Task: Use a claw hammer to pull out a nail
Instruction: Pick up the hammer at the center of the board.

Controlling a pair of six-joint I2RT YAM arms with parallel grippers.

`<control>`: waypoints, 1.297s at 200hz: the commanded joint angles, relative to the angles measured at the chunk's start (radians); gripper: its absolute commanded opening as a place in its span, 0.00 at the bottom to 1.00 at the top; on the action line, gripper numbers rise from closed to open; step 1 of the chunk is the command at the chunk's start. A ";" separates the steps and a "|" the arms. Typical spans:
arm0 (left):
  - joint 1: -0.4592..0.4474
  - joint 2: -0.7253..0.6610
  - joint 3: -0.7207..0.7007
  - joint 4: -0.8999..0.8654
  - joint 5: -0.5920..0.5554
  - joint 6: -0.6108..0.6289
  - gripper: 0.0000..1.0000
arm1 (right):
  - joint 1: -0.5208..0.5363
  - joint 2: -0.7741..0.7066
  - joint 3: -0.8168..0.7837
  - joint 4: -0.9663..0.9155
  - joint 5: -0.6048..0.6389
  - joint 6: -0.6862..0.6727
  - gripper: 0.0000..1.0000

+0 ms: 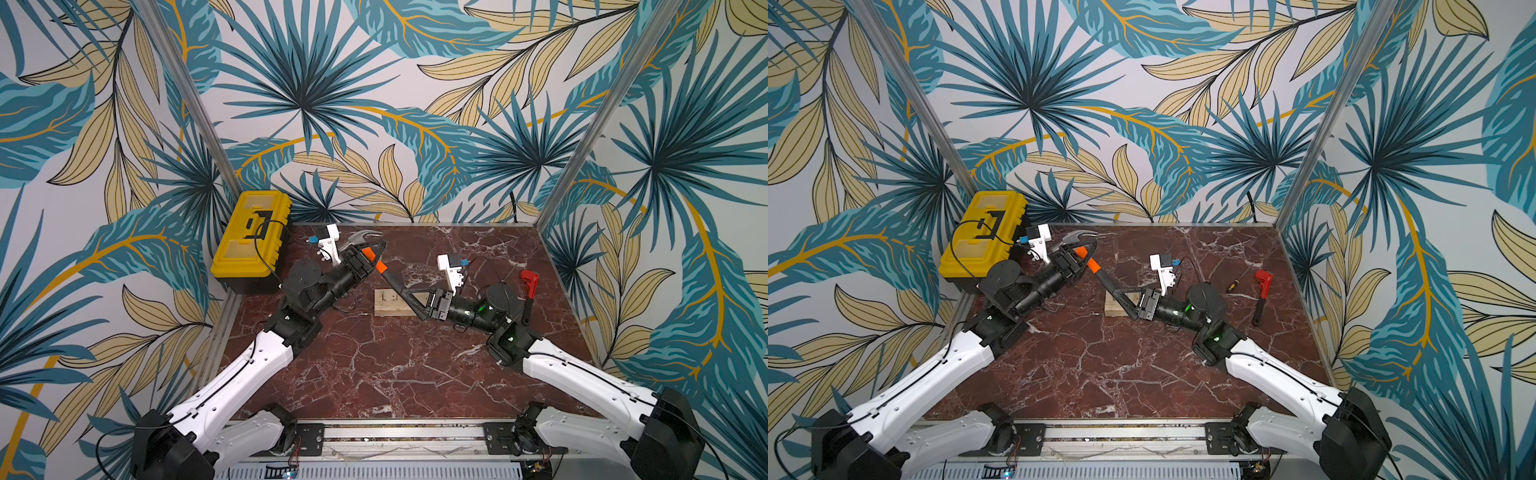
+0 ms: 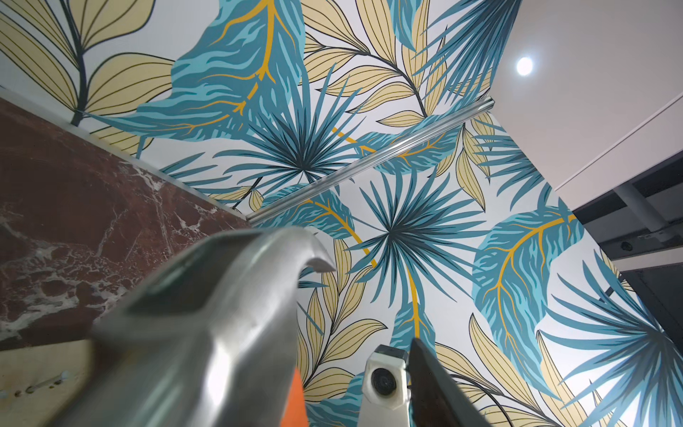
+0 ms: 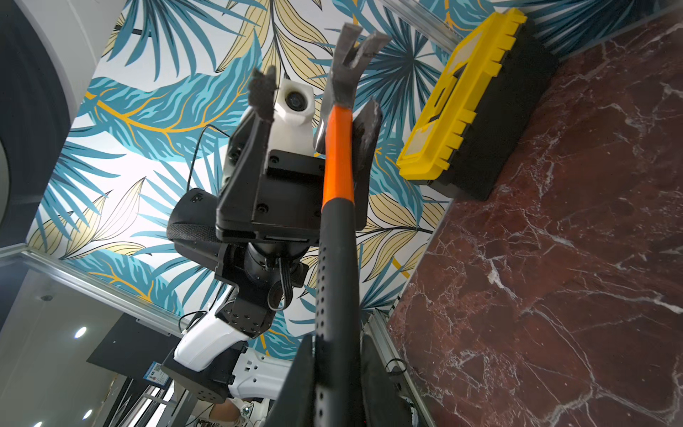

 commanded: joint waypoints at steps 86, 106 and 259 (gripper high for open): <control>0.108 -0.156 -0.148 -0.063 0.078 0.020 0.77 | -0.075 -0.120 0.142 -0.359 0.052 -0.173 0.00; 0.146 -0.152 -0.135 -0.130 0.146 0.044 0.78 | -0.096 -0.127 0.178 -0.447 0.024 -0.210 0.00; 0.299 0.070 0.023 -0.222 0.641 0.141 0.81 | -0.125 -0.135 0.271 -0.646 -0.184 -0.285 0.00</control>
